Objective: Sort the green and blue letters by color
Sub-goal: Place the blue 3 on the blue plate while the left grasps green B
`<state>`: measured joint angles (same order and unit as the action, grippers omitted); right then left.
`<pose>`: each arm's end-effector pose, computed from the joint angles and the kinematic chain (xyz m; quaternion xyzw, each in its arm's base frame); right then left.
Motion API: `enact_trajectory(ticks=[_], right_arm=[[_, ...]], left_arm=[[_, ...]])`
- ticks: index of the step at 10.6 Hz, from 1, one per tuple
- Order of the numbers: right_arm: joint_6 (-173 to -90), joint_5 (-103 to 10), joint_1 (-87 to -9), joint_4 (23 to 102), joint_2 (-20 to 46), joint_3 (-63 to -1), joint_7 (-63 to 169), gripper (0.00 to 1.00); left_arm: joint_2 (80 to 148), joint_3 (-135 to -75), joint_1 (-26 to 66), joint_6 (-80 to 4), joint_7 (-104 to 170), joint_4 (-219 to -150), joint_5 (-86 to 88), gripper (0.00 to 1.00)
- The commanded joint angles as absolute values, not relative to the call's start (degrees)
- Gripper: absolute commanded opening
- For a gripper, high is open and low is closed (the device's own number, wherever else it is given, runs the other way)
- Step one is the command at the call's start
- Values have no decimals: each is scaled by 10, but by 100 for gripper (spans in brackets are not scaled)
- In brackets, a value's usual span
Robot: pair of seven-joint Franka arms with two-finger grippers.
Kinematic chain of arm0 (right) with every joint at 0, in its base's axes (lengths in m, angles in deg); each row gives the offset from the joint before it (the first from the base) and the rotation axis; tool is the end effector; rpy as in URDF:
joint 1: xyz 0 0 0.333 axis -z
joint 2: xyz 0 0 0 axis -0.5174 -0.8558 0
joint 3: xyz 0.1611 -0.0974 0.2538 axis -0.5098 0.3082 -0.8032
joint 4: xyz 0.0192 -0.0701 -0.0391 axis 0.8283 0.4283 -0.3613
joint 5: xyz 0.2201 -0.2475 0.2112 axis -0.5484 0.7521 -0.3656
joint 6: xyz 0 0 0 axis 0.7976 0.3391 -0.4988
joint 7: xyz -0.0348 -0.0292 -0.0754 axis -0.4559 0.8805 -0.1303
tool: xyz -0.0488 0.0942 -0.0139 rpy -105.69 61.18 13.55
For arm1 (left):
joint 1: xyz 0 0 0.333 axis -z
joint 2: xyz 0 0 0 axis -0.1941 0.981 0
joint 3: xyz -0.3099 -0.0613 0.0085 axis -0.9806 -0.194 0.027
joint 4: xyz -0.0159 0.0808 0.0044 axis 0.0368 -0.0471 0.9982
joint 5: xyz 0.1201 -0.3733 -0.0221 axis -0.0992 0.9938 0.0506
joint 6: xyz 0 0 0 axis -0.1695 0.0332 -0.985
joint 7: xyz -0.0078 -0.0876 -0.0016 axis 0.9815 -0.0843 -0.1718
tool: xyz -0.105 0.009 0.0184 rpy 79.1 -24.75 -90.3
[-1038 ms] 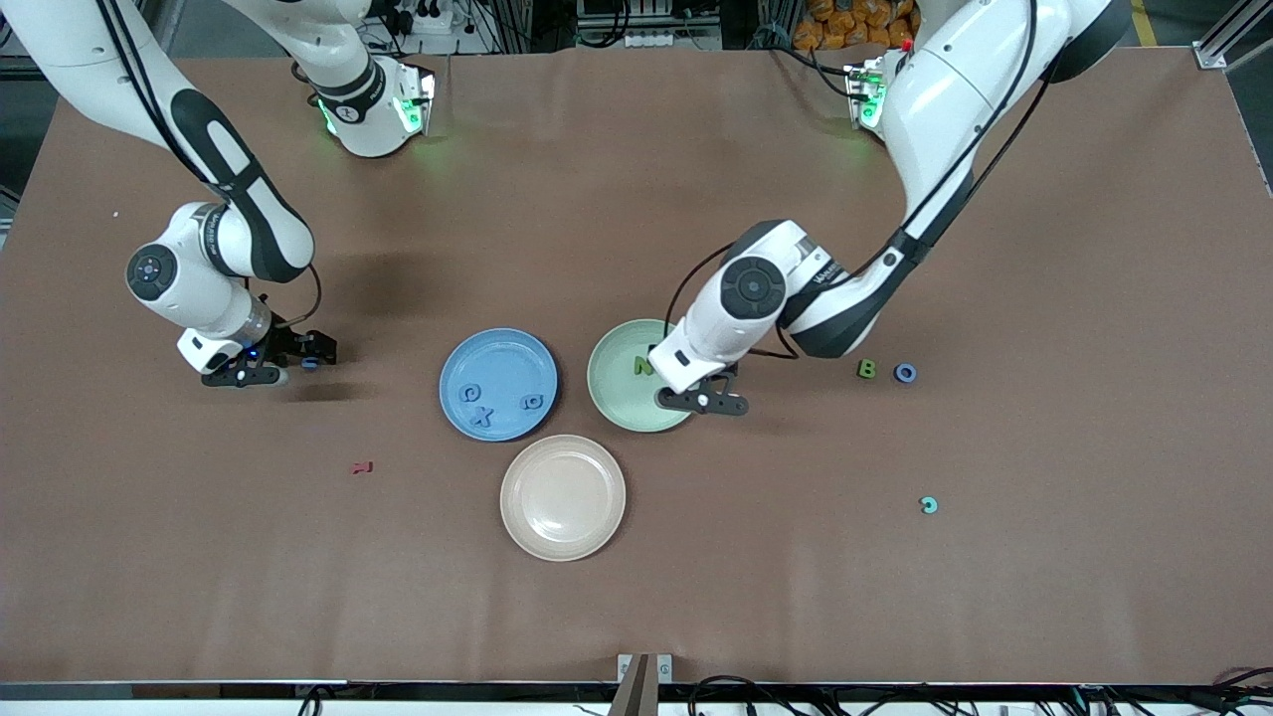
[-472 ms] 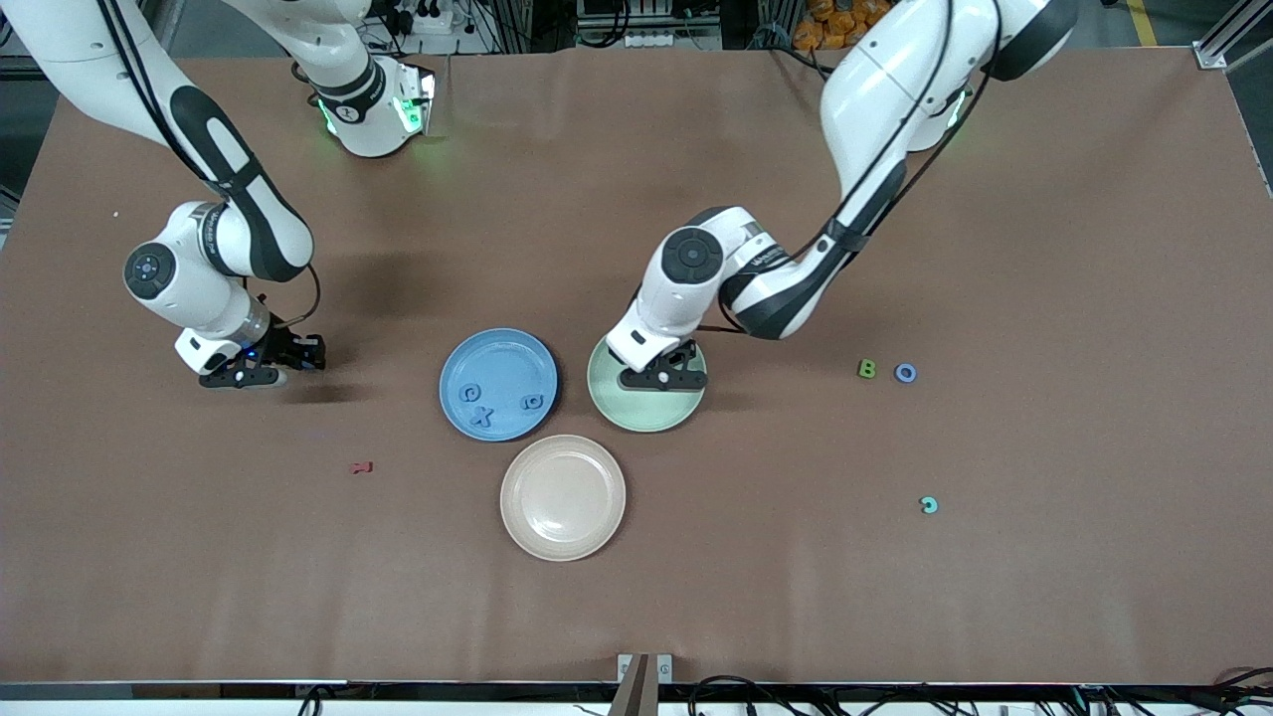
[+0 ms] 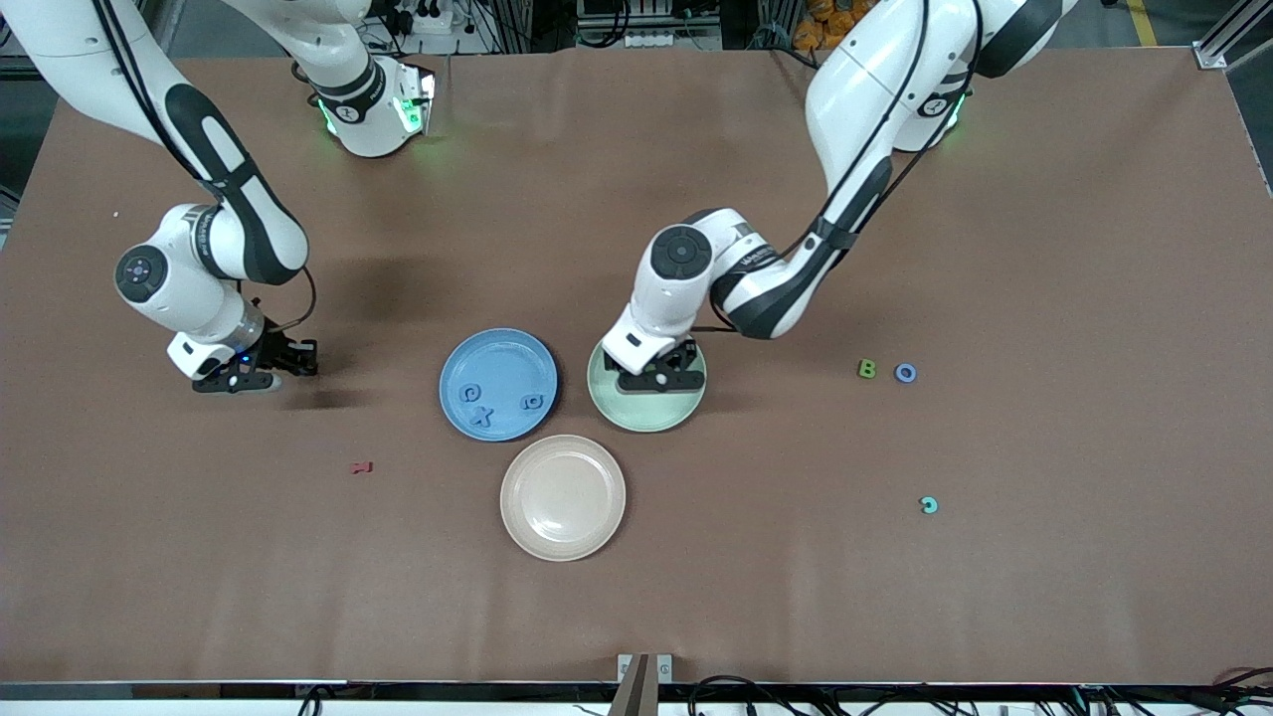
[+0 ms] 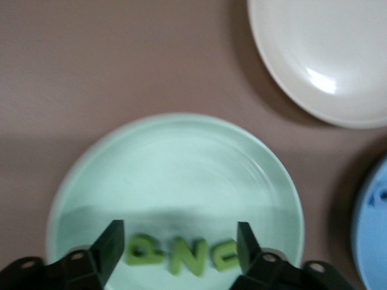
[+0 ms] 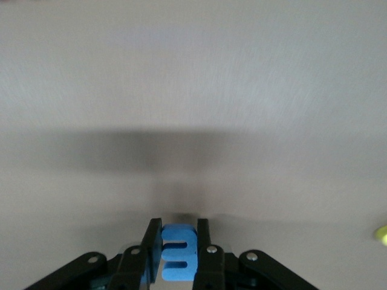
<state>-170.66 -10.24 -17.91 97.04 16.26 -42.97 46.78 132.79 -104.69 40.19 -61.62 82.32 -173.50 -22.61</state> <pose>0.5160 -0.0676 0.1877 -0.9995 -0.0240 -0.0094 0.0183 0.5202 -0.4986 0.2238 0.9954 0.0384 0.0438 0.0758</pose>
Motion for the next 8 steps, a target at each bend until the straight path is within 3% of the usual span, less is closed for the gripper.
enact_trajectory(ticks=[1,2,4,6,8], right_arm=[[-1514,-89,-188,830,157,-435,470,0],[-1406,-89,-200,764,156,-434,471,0],[-1274,-89,-218,661,152,-434,484,0],[-1232,-89,-246,625,156,-434,522,0],[-1237,-100,-264,617,152,-435,529,0]], left_arm=[[1236,-1047,347,-494,782,-1773,-224,100],[1207,-1047,326,-457,742,-1793,-224,100],[1136,-1055,264,-460,661,-1890,-224,100],[1079,-1059,235,-479,635,-1977,-224,100],[1039,-1059,170,-582,549,-2082,-224,100]])
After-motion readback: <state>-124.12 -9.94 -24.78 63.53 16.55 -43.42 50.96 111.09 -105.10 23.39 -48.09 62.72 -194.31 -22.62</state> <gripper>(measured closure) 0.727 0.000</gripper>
